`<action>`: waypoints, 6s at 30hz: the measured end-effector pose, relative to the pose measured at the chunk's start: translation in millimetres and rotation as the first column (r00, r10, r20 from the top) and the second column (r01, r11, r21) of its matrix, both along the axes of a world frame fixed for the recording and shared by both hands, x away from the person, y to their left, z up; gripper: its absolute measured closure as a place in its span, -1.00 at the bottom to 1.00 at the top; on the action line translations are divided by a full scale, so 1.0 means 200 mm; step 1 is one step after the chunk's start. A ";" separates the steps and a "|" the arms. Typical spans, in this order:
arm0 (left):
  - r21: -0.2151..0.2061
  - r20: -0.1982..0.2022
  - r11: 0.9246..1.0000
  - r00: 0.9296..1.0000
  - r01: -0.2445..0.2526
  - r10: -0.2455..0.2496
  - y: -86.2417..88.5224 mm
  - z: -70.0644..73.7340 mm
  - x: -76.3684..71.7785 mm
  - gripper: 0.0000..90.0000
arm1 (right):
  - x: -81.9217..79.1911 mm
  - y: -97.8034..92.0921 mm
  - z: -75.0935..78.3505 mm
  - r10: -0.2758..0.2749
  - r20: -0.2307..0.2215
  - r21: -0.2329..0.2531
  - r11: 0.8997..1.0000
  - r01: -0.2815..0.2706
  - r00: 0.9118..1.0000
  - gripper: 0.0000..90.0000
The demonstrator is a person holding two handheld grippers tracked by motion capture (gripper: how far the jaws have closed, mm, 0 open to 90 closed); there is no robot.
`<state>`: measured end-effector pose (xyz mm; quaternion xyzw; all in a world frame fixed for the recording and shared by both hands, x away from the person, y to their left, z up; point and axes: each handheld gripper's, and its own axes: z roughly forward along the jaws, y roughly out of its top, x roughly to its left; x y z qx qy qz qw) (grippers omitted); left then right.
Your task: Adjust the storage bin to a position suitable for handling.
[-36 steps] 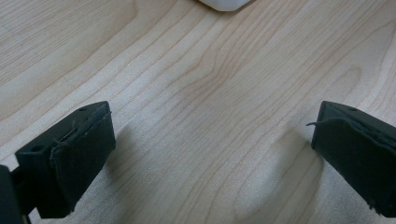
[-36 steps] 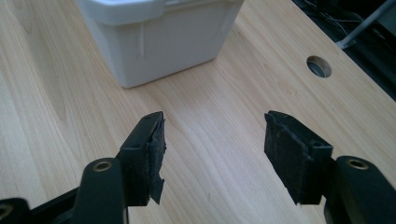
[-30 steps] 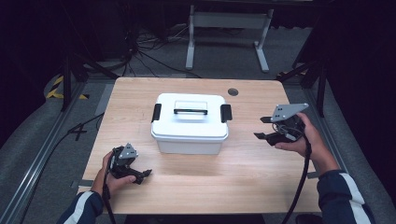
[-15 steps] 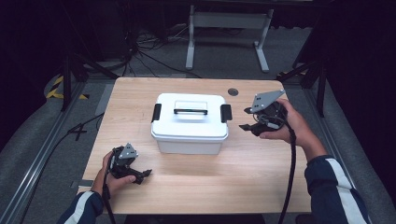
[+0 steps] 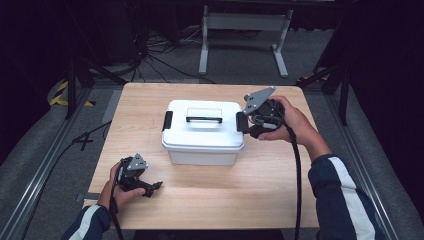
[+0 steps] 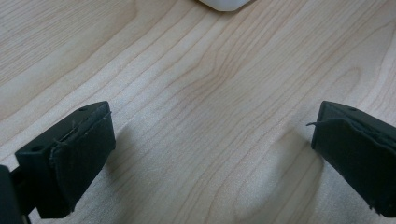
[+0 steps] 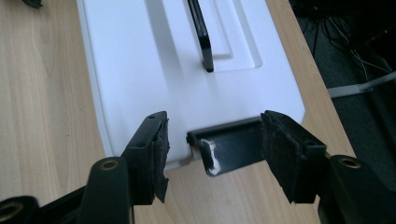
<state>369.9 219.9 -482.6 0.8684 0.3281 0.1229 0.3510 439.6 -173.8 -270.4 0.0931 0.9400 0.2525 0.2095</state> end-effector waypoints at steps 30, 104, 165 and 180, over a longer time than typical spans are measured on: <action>-0.001 0.002 1.000 1.000 0.001 -0.001 0.00 0.00 0.00 -0.99 | 0.15 0.39 -0.05 0.099 -0.060 -0.141 0.984 -0.106 0.993 0.28; 0.003 -0.003 1.000 1.000 0.004 -0.004 0.00 0.00 0.00 -0.99 | 0.09 0.30 0.08 0.180 0.095 -0.049 0.983 -0.176 0.979 0.89; 0.003 0.002 1.000 1.000 0.004 -0.004 0.00 0.00 0.00 -0.99 | -0.14 -0.66 0.07 -0.069 0.162 0.083 0.995 0.056 0.984 0.88; 0.003 0.002 1.000 1.000 0.003 -0.003 0.00 0.00 0.00 -0.99 | -0.16 -0.85 -0.01 -0.153 0.139 0.115 0.984 0.137 0.978 0.88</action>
